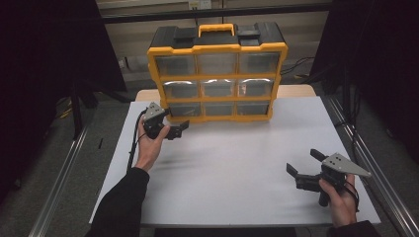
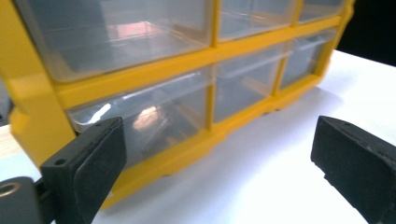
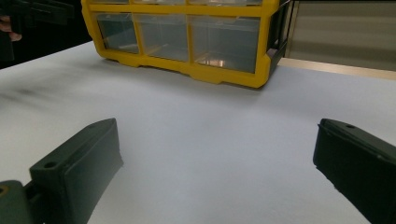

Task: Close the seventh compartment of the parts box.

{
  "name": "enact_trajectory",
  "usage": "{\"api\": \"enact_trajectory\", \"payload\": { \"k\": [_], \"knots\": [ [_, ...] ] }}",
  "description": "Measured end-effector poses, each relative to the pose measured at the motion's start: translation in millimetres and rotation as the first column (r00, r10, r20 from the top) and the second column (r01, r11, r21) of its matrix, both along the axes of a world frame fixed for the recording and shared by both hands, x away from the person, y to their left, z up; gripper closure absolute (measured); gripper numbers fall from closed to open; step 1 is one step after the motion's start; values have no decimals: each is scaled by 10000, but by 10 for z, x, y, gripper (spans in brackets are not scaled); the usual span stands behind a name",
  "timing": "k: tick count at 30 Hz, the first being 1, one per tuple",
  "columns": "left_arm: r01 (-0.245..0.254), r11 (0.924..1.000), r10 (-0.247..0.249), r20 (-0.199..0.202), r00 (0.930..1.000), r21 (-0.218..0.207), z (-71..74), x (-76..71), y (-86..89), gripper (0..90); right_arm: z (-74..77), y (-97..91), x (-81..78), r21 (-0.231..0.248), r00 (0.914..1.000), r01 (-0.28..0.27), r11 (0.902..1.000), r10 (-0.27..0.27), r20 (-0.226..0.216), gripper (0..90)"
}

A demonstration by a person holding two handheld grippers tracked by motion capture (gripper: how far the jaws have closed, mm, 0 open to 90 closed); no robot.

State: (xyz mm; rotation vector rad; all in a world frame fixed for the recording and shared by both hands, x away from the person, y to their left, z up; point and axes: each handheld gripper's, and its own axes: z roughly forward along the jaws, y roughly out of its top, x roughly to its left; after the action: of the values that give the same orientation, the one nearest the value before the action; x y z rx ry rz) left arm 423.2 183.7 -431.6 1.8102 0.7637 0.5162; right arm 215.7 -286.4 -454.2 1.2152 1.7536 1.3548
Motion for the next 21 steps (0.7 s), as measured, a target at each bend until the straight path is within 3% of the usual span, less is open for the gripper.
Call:
{"api": "enact_trajectory", "payload": {
  "k": [5, 6, 7, 8, 9, 15, 21],
  "knots": [
    [47, 9997, -47, -27, 10000, -253, -40, -110, 52, 33, 0, -1, -2, 18, 10000, 38, 10000, -38, -26, 5],
    [332, 9992, -331, 42, 9994, -243, -63, -121, 86, 33, 0, -1, -2, 16, 10000, 43, 10000, -43, -27, 5],
    [-88, 9996, 89, 22, 10000, -274, -87, -145, 99, 38, 1, -1, -1, 16, 10000, 17, 10000, -17, -20, 5],
    [-186, 9992, 185, -46, 9998, -342, -101, -145, 128, 37, 1, -1, -1, -7, 10000, 6, 10000, -6, -9, 5],
    [13, 9985, -24, -195, 9998, -547, -109, -145, 144, 34, 1, 1, 0, -16, 10000, -10, 10000, 10, 11, 5],
    [-400, 9964, 399, -21, 9992, -742, -61, -271, 204, 34, 1, 1, -1, 16, 10000, 13, 10000, -13, -14, 5],
    [-374, 9976, 369, -93, 9993, -585, -57, -408, 255, 35, 3, 2, -5, -9, 10000, 37, 10000, -37, -1, 5]
  ]
}}
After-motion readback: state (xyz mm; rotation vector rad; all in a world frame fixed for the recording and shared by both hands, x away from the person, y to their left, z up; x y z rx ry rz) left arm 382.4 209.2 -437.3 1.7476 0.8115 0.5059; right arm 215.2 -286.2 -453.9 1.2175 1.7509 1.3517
